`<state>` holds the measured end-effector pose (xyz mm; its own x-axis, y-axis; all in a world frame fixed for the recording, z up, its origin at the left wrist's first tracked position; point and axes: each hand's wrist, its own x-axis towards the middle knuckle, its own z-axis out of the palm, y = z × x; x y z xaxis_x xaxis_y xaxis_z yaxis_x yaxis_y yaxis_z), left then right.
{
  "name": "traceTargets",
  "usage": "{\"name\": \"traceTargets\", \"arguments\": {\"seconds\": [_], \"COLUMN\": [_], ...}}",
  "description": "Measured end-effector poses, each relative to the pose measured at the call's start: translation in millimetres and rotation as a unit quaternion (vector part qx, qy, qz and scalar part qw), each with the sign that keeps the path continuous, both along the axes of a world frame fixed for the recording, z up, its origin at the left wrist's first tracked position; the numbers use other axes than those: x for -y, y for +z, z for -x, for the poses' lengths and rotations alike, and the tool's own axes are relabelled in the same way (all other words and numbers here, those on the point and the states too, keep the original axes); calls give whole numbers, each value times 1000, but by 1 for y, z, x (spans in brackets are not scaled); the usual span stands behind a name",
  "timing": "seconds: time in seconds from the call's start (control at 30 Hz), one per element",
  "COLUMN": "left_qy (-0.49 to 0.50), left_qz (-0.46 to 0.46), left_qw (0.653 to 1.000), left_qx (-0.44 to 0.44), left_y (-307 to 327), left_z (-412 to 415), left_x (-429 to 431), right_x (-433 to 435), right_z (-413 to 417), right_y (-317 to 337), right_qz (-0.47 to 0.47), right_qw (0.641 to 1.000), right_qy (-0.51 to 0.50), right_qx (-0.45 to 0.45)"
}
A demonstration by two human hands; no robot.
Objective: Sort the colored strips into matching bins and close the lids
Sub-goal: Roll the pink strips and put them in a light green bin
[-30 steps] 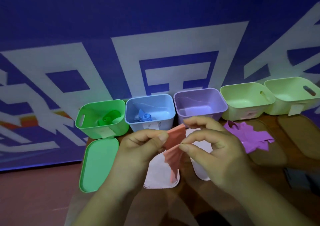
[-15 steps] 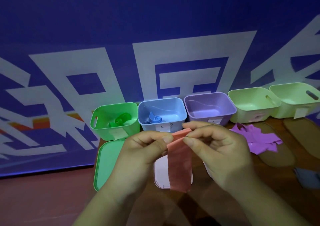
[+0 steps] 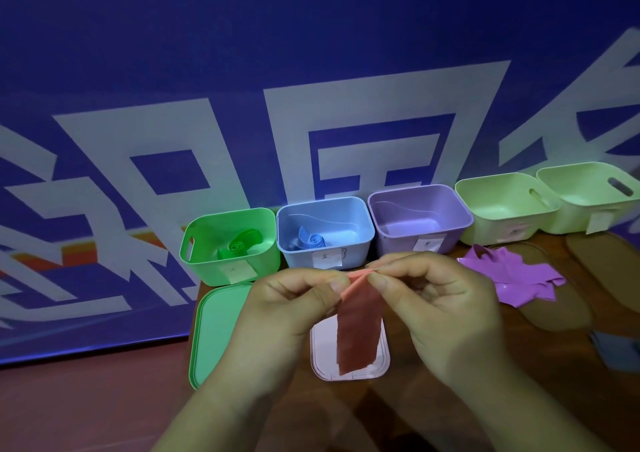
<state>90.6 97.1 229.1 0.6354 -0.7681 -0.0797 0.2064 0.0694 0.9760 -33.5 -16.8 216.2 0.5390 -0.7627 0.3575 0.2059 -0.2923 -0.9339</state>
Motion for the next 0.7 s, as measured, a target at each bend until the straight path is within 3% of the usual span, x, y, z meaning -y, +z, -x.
{"name": "traceTargets", "arguments": {"seconds": [0.13, 0.23, 0.43, 0.7], "left_qy": [-14, -21, 25, 50], "left_qz": [8, 28, 12, 4], "left_qw": [1000, 998, 995, 992], "left_qx": [5, -46, 99, 116], "left_y": [2, 7, 12, 7], "left_z": [3, 8, 9, 13], "left_x": [5, 9, 17, 28], "right_x": [3, 6, 12, 19], "right_z": [-2, -3, -3, 2], "right_y": [-1, 0, 1, 1], "right_qz": [9, 7, -8, -72], "right_qw": [1000, 1000, 1000, 997], "right_qy": [-18, -28, -29, 1], "right_qx": [2, 6, -6, -30]}}
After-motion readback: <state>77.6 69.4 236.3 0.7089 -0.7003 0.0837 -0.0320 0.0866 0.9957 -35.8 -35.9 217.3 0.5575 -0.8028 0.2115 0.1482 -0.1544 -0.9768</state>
